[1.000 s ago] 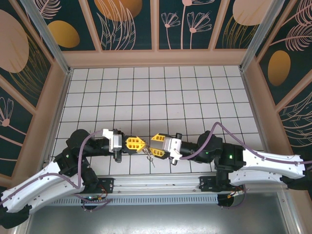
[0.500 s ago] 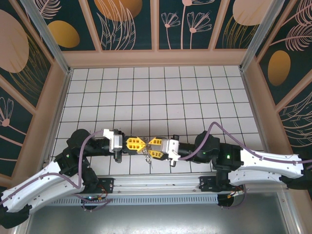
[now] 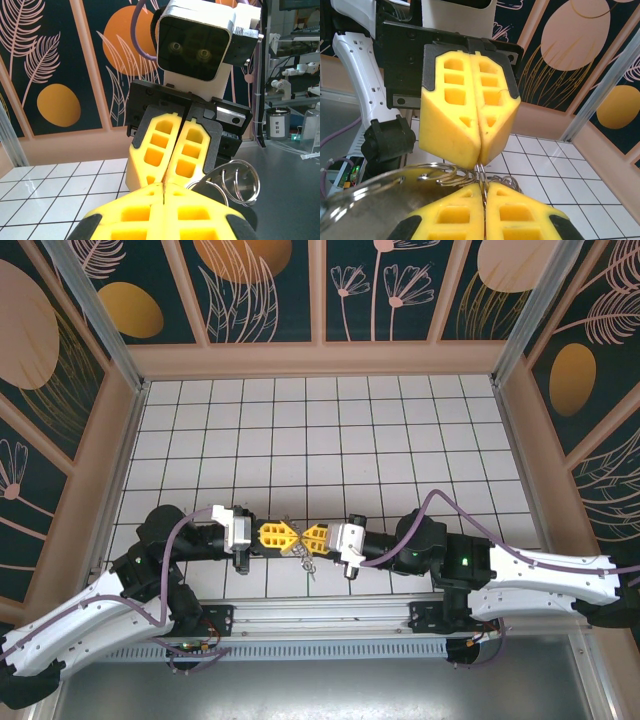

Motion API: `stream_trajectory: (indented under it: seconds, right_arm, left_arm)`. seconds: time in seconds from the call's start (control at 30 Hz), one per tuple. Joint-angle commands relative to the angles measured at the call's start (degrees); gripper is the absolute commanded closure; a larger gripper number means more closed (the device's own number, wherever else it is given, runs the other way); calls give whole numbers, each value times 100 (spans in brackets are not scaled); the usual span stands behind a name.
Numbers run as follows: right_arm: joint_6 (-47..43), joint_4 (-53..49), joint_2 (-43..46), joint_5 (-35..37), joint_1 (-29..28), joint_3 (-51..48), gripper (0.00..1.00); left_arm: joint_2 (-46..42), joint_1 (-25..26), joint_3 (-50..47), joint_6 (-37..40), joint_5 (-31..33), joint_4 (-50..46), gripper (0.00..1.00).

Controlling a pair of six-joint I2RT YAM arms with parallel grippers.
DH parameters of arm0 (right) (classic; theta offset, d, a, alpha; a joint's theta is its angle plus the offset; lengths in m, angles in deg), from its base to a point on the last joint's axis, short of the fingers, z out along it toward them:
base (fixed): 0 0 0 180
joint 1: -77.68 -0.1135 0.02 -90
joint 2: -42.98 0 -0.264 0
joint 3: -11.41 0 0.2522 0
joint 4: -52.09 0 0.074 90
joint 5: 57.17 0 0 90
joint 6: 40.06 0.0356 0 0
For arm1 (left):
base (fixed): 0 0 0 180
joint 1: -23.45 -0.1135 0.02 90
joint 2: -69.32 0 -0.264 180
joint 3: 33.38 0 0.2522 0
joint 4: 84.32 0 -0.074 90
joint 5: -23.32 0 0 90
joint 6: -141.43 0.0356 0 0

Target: Put the keys on the keyring

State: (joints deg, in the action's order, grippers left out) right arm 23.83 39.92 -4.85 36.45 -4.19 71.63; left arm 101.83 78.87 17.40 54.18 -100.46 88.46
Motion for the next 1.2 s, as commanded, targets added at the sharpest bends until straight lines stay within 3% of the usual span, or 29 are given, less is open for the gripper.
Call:
stream_trajectory:
  seconds: [0.0, 0.17, 0.23, 0.77, 0.9, 1.1, 1.17]
  right_arm:
    - [80, 31, -45, 271, -20, -16, 88]
    - [96, 93, -32, 124, -29, -94, 67]
    - [131, 79, -44, 7, -29, -118, 63]
    - [141, 239, -105, -116, 5, -295, 62]
    - [115, 321, -156, -200, 25, -289, 69]
    - [82, 267, -6, 95, 34, -295, 100]
    - [63, 178, 134, 351, 31, -284, 100]
  left_arm:
    - [-113, 1, 75, 42, -37, 303, 100]
    - [-121, -1, 90, 41, -43, 302, 100]
    - [-122, 2, 102, 40, -53, 303, 100]
    - [-78, 2, 156, 17, -113, 321, 100]
    - [-72, 1, 166, 25, -97, 307, 100]
    - [-119, 1, 131, 41, -8, 244, 100]
    - [-145, 2, 113, 64, 65, 186, 100]
